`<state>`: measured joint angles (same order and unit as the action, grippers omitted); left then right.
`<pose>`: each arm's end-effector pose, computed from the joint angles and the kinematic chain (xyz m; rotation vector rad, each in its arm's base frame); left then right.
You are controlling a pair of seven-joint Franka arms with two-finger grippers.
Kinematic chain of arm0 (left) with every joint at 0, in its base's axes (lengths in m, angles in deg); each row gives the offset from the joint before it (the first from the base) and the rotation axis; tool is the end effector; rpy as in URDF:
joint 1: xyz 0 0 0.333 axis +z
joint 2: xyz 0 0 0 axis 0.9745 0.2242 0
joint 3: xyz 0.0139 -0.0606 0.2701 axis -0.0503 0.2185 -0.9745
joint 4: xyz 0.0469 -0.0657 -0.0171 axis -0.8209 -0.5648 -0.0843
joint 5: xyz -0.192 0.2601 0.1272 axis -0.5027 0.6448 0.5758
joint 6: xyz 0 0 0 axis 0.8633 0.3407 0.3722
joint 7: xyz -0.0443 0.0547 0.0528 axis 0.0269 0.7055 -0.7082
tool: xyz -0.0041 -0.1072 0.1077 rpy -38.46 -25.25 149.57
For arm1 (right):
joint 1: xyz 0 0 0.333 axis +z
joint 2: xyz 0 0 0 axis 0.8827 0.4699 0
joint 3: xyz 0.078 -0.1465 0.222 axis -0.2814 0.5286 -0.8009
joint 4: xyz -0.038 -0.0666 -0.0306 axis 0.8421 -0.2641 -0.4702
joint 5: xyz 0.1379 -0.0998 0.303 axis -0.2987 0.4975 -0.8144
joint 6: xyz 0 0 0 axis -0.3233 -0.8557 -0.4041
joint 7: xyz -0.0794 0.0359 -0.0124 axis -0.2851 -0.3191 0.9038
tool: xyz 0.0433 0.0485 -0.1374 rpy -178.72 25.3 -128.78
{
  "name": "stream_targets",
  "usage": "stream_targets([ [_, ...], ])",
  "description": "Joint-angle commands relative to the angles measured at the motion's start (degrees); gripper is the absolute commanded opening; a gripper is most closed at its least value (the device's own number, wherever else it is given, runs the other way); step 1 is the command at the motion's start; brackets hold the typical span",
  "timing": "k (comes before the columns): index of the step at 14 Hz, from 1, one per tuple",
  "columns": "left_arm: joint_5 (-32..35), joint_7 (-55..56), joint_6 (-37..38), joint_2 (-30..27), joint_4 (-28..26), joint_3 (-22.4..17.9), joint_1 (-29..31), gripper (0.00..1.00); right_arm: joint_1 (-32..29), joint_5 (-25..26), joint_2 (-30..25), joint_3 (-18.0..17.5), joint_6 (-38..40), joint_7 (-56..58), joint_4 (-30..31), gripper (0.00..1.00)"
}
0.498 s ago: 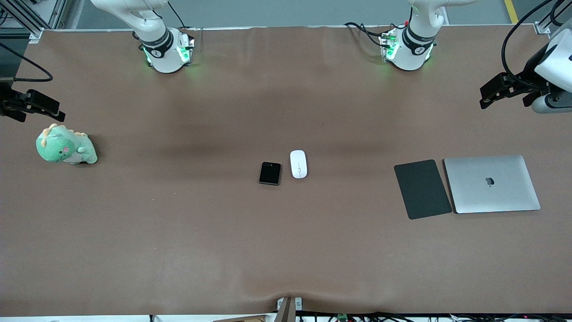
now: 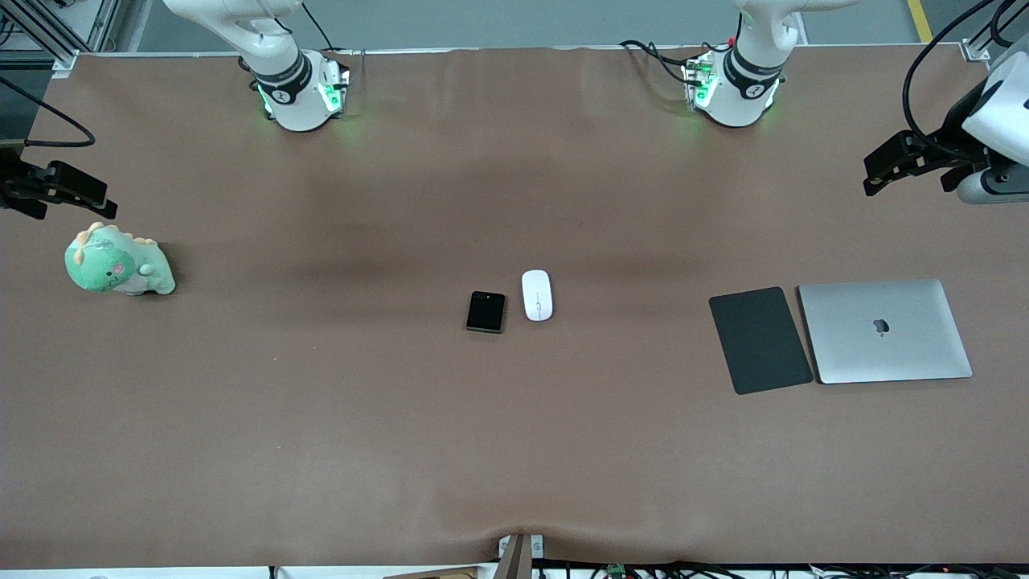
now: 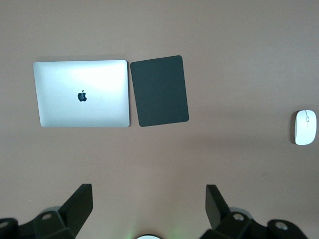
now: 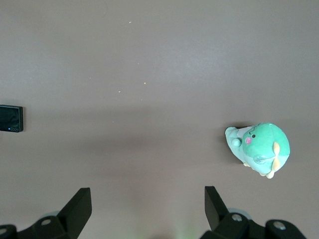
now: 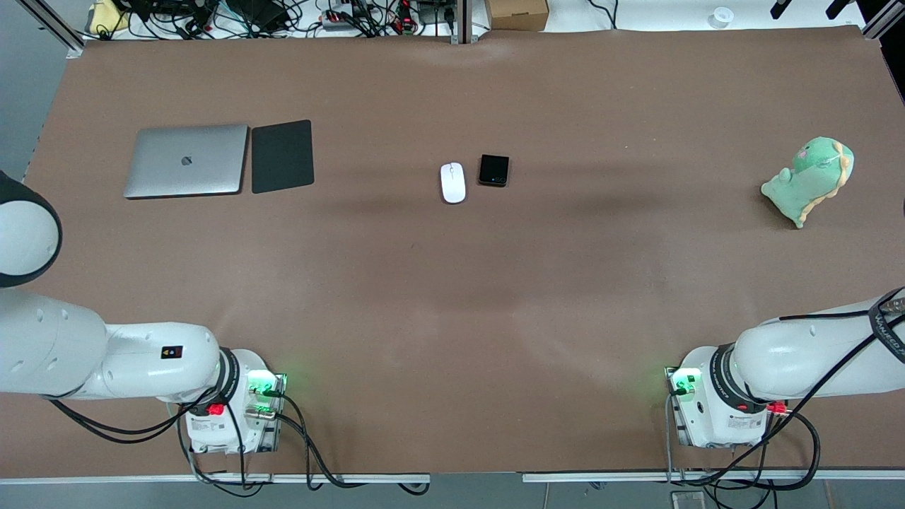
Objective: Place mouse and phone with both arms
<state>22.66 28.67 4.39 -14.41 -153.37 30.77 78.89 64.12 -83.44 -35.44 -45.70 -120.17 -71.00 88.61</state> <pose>0.4859 -0.0549 0.5685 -3.1084 -0.0265 0.0347 0.5008 -0.0288 0.5467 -3.1095 0.0346 0.0933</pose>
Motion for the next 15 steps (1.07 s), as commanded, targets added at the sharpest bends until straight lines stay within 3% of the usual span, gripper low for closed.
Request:
stream_targets([
  [1,1.1,-1.5,1.0,0.3,0.6,0.1,0.2,1.00,-0.1,0.8,0.3,-0.2,0.7,-1.0,-1.1,1.00],
  [9,0.4,-0.2,-0.3,4.0,0.5,0.9,-0.9,1.00,-0.2,0.9,0.3,-0.1,0.7,-1.0,-1.1,1.00],
  [15,0.3,0.7,-7.9,9.9,-0.1,2.4,-4.4,1.00,-0.1,0.9,0.3,-0.2,0.7,-1.0,-1.1,1.00],
])
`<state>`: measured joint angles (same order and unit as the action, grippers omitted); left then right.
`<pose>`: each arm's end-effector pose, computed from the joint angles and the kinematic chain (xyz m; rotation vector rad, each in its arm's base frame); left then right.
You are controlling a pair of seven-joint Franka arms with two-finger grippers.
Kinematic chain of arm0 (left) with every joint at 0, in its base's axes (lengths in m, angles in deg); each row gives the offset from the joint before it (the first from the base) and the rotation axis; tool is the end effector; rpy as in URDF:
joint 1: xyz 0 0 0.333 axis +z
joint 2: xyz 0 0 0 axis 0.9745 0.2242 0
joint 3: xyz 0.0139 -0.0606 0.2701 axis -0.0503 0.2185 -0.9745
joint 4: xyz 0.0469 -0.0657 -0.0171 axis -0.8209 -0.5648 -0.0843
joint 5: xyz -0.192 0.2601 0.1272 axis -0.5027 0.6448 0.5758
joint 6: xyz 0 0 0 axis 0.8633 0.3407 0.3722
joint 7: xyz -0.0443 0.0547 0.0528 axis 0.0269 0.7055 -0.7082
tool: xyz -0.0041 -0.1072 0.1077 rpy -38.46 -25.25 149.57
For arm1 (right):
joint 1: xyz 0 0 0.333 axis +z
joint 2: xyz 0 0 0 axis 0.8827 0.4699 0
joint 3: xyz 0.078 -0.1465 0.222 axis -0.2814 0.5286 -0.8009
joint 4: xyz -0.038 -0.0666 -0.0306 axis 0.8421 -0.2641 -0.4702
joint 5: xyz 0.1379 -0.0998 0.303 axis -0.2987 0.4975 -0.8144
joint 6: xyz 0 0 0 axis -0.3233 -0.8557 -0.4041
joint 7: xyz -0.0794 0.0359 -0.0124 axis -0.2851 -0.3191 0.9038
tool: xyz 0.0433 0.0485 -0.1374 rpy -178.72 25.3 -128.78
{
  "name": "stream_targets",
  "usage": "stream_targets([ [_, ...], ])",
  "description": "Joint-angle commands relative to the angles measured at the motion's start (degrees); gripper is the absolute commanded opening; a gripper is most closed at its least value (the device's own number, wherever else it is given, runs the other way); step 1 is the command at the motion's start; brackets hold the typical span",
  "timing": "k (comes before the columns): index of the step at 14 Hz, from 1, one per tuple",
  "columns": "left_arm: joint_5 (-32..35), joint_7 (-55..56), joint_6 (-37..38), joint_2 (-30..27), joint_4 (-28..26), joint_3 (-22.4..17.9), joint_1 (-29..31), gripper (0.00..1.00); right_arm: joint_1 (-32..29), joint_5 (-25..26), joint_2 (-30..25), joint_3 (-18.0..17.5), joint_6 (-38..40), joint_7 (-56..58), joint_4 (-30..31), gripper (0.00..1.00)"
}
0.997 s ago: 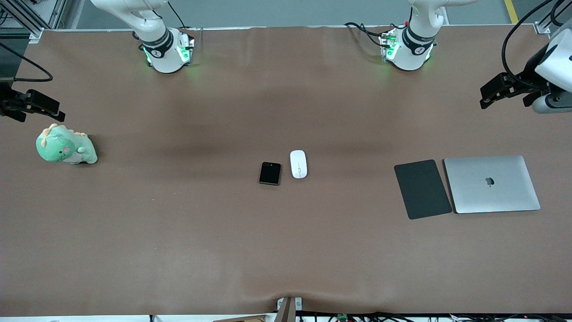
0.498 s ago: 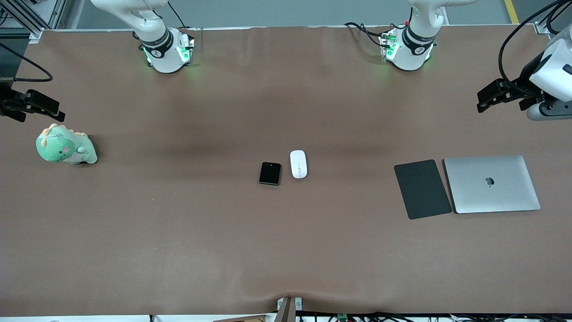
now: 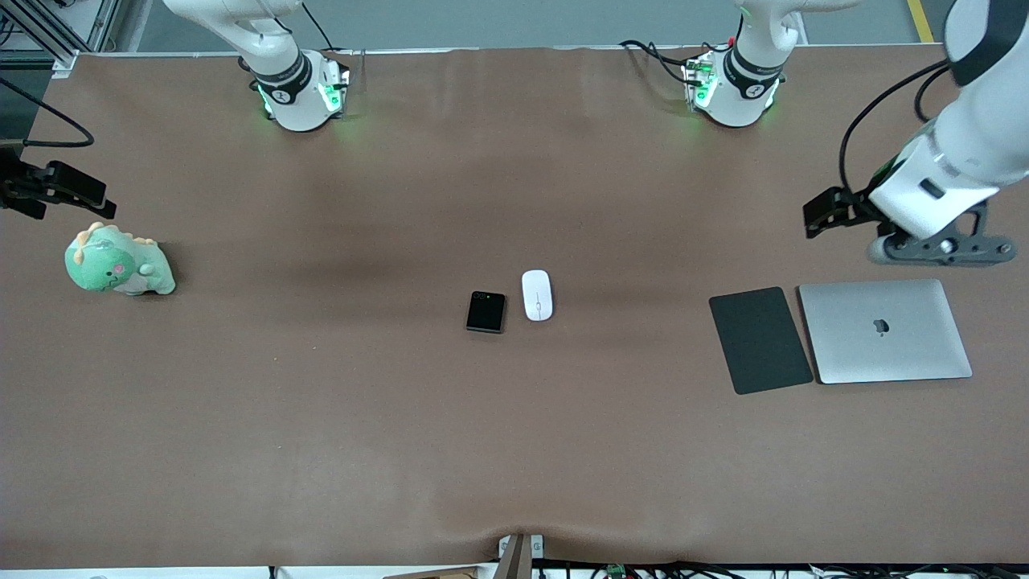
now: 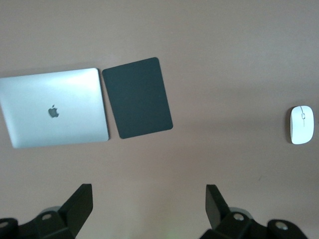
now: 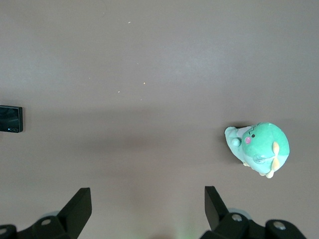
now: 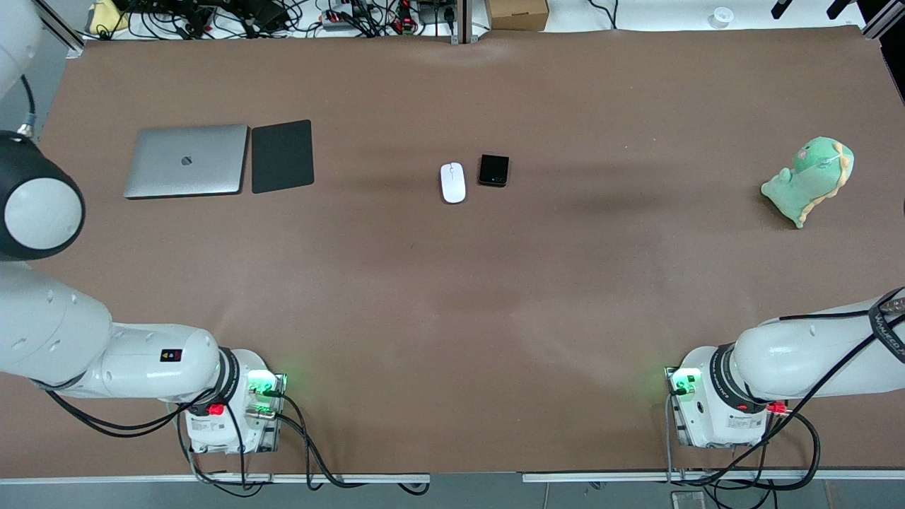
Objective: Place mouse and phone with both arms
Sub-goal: 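Move the left gripper over the white mouse and lower it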
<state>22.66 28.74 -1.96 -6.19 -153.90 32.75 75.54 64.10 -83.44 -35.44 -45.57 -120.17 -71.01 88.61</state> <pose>0.5239 -0.1045 0.5011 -3.1221 0.1213 0.1002 0.5008 -0.0301 0.5467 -3.1094 0.0390 0.0932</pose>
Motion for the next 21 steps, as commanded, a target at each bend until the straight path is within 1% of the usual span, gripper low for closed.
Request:
stream_targets([
  [1,0.3,2.5,-2.4,2.6,0.3,0.4,-1.9,1.00,-0.1,0.9,0.3,-0.3,0.7,-1.0,-1.1,1.00],
  [6,0.3,13.0,-8.9,8.9,0.1,0.4,-8.9,1.00,-0.2,1.1,0.3,-0.2,0.7,-1.0,-1.1,1.00],
  [11,0.3,24.2,-17.6,15.0,0.0,0.4,-16.1,1.00,-0.1,1.0,0.3,-0.3,0.7,-1.0,-1.1,1.00],
  [17,0.6,34.3,-27.5,22.3,0.4,0.4,-22.7,1.00,-0.2,1.1,0.3,-0.2,0.7,-1.0,-1.1,1.00],
  [21,0.9,36.2,-29.0,26.4,0.6,0.4,-25.5,1.00,-0.2,1.1,0.3,-0.2,0.6,-1.0,-1.1,1.00],
])
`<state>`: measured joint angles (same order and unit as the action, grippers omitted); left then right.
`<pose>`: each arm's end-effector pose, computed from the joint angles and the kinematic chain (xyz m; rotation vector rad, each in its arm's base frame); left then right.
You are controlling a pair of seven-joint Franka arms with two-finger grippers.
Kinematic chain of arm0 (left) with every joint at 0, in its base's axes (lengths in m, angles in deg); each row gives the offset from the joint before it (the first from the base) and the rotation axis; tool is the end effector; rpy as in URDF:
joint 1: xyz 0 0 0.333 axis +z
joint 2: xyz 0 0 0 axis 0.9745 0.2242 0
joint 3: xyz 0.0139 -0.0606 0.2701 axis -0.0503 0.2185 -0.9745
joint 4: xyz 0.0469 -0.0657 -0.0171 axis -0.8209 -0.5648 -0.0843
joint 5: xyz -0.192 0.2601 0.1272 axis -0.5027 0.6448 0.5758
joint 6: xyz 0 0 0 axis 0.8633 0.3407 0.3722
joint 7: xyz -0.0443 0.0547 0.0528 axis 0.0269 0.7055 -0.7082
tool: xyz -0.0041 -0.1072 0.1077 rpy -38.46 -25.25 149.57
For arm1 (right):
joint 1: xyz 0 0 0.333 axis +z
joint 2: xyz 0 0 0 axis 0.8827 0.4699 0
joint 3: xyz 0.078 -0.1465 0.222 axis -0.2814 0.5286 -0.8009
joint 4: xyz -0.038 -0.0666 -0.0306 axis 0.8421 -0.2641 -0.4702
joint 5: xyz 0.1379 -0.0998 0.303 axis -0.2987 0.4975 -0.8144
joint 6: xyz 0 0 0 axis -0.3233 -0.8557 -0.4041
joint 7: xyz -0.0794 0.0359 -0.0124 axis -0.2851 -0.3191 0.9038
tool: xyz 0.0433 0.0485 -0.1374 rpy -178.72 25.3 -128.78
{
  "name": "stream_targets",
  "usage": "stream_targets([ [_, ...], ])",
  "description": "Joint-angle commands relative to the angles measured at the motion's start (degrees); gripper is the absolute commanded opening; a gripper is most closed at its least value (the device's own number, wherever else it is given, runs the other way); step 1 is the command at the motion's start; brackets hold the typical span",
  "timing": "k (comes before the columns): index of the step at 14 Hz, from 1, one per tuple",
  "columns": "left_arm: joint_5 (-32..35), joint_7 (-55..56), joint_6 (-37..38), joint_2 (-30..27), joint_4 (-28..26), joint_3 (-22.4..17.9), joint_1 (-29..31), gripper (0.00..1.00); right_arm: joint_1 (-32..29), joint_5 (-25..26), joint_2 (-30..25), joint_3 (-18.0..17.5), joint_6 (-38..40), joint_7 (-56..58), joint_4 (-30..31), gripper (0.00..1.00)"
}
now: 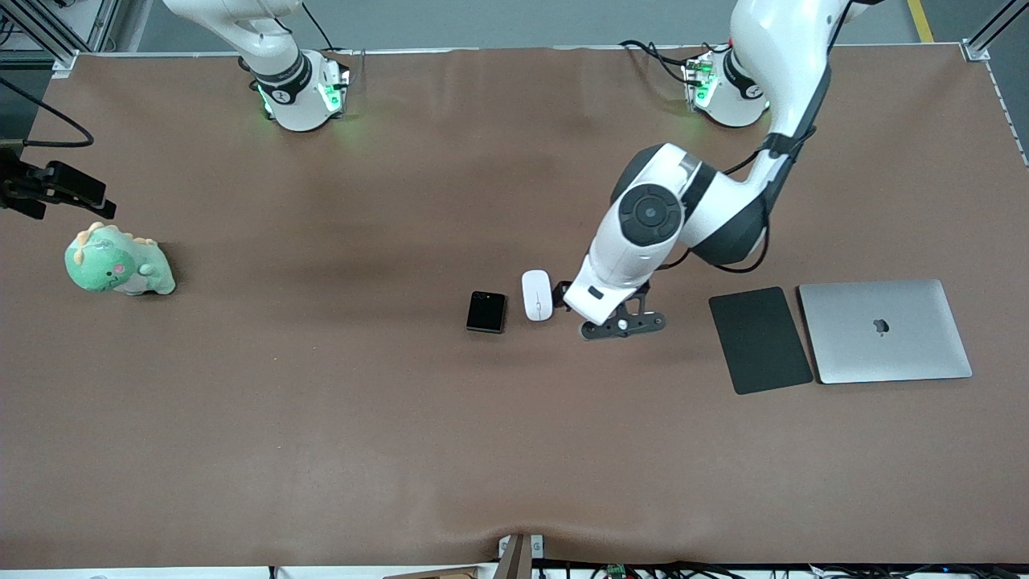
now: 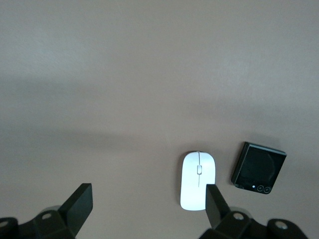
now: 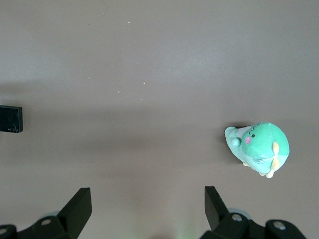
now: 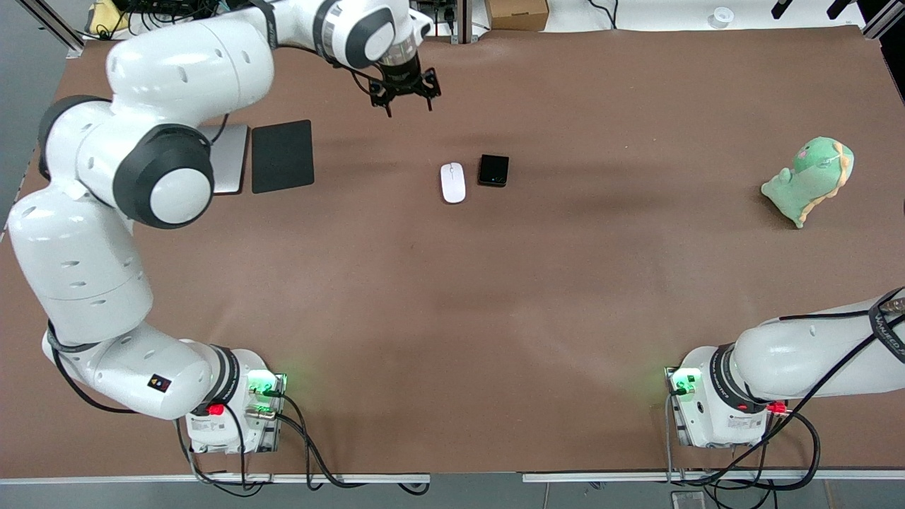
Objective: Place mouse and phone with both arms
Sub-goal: 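Move the left gripper over the white mouse and lower it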
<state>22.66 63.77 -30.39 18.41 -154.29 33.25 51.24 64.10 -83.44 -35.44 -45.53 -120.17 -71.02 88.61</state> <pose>0.5185 -0.3706 0.2885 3.0742 0.1796 -0.0742 0.5007 -0.0305 0.5467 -3.1094 0.0403 0.0932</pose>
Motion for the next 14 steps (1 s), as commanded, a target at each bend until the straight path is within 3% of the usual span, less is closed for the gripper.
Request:
stream_targets([
  [1,0.8,1.4,-0.5,2.6,1.2,-0.2,-2.0,1.00,-0.2,1.2,0.3,-0.2,0.6,-1.0,-1.1,1.00],
  [14,1.8,5.8,-10.5,9.8,1.1,-0.9,-6.8,1.00,-0.2,1.3,0.3,-0.2,0.5,-1.0,-1.1,1.00],
])
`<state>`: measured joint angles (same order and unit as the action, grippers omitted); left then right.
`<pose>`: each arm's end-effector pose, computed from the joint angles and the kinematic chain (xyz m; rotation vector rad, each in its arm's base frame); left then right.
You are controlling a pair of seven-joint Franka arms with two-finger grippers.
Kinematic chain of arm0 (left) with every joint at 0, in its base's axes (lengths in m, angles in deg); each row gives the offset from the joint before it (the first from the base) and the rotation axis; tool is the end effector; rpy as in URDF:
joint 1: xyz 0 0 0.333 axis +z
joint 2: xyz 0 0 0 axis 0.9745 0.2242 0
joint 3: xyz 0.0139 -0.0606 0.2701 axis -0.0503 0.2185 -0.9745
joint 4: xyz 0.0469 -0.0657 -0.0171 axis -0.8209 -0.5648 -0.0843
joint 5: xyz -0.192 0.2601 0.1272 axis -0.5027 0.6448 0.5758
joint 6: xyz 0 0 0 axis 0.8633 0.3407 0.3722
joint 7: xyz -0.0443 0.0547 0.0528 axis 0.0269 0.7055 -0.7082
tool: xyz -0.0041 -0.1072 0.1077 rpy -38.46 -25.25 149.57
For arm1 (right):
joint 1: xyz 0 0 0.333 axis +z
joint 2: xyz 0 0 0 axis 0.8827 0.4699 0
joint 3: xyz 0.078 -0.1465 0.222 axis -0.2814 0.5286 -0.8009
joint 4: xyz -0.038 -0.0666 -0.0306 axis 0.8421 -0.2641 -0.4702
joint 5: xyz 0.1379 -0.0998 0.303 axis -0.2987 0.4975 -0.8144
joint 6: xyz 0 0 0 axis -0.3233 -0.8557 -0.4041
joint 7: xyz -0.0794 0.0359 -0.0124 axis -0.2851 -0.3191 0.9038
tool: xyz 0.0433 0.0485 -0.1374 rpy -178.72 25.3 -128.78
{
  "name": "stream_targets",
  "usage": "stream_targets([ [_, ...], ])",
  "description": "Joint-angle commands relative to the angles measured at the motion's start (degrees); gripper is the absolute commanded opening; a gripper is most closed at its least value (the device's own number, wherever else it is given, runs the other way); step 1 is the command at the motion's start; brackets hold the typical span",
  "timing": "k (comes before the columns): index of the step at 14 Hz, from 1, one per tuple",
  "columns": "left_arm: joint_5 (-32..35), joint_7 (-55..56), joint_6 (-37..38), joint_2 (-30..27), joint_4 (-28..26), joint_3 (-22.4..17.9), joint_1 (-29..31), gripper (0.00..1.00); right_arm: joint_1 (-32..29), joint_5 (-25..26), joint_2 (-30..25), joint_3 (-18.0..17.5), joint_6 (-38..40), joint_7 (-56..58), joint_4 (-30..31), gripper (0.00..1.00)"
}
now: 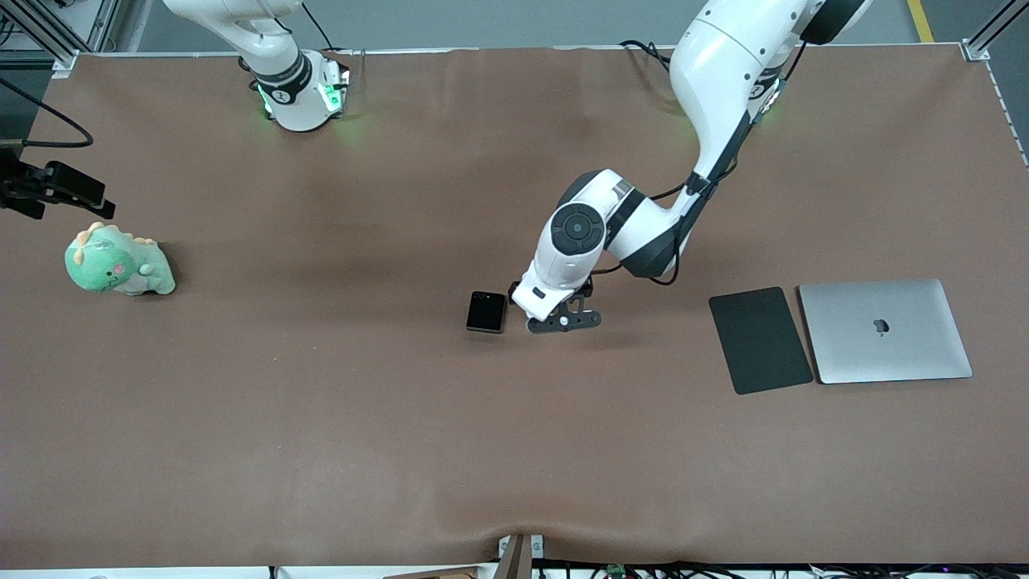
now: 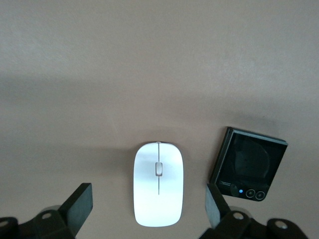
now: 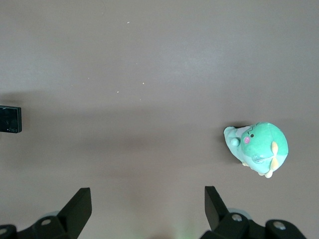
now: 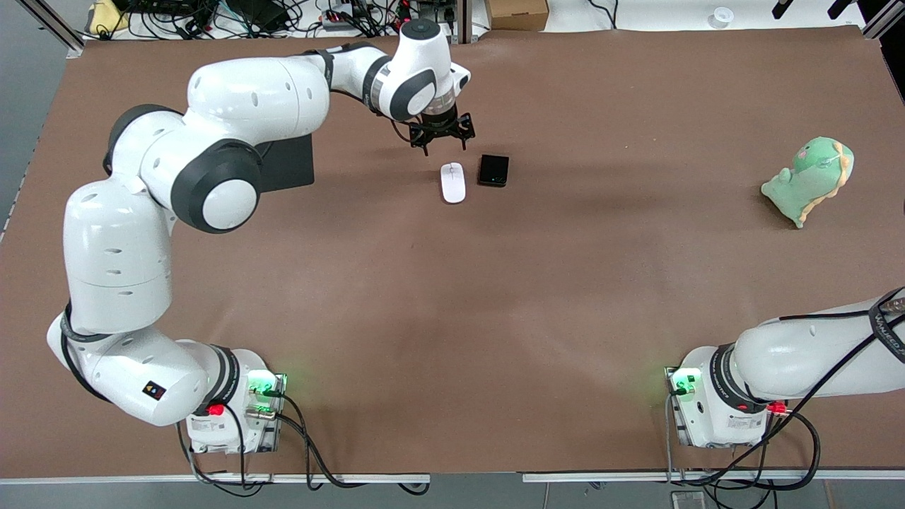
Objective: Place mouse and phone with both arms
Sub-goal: 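Move the left gripper over the white mouse and lower it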
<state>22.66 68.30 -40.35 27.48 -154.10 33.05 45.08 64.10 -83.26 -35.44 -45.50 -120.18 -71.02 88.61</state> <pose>0.4867 -0.4322 0.2045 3.0472 0.1623 -0.0858 0.5007 -0.0312 0.5467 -3.1125 0.0415 0.0933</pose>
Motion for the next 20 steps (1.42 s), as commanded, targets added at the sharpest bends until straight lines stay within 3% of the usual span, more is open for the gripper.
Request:
stream_targets([
  [1,3.3,1.7,-0.8,1.1,0.9,-0.6,-1.0,1.00,-0.2,1.1,0.3,-0.3,0.5,-1.0,-1.1,1.00],
  [6,4.3,5.7,-4.3,4.7,0.9,-0.7,-2.7,1.00,-0.2,1.1,0.3,-0.3,0.5,-1.0,-1.1,1.00],
  [20,4.7,7.4,-5.3,7.0,0.7,-0.7,-3.6,0.97,-0.2,1.1,0.3,-0.3,0.5,-1.0,-1.1,1.00],
])
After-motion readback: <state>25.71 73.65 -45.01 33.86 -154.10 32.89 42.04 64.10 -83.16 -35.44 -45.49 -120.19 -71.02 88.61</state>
